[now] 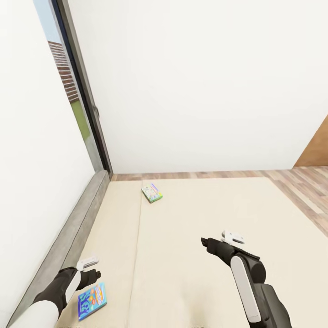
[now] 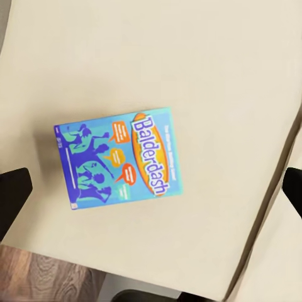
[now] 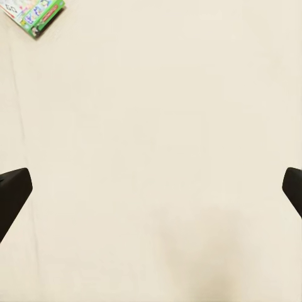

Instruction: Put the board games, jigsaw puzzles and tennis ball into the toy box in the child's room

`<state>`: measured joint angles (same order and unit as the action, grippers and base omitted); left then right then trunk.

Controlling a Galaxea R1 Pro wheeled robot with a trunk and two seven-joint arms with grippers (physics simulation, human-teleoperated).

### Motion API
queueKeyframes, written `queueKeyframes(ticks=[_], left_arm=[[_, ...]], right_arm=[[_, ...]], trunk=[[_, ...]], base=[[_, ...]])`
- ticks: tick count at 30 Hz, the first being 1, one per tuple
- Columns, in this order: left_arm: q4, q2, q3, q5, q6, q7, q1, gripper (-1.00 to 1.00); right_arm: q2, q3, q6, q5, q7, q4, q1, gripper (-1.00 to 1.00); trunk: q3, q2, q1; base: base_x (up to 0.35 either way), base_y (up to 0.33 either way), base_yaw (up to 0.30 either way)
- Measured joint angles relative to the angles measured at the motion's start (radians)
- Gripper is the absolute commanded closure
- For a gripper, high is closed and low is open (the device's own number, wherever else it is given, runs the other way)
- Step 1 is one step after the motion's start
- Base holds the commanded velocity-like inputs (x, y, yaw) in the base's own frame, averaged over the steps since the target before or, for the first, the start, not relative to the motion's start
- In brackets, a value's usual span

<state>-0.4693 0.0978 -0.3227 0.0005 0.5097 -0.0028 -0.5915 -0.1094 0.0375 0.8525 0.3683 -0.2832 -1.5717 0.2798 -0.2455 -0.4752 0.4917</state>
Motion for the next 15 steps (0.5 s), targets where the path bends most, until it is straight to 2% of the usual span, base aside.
queueKeyframes(ticks=[15], left_arm=[[0.000, -0.012, 0.002, -0.004, -0.018, 0.000, 0.000, -1.00]], right_arm=[[0.003, 0.000, -0.003, 0.000, 0.000, 0.000, -0.001, -1.00]], trunk=[[-0.024, 0.000, 0.000]], base=[[0.000, 0.000, 0.000]])
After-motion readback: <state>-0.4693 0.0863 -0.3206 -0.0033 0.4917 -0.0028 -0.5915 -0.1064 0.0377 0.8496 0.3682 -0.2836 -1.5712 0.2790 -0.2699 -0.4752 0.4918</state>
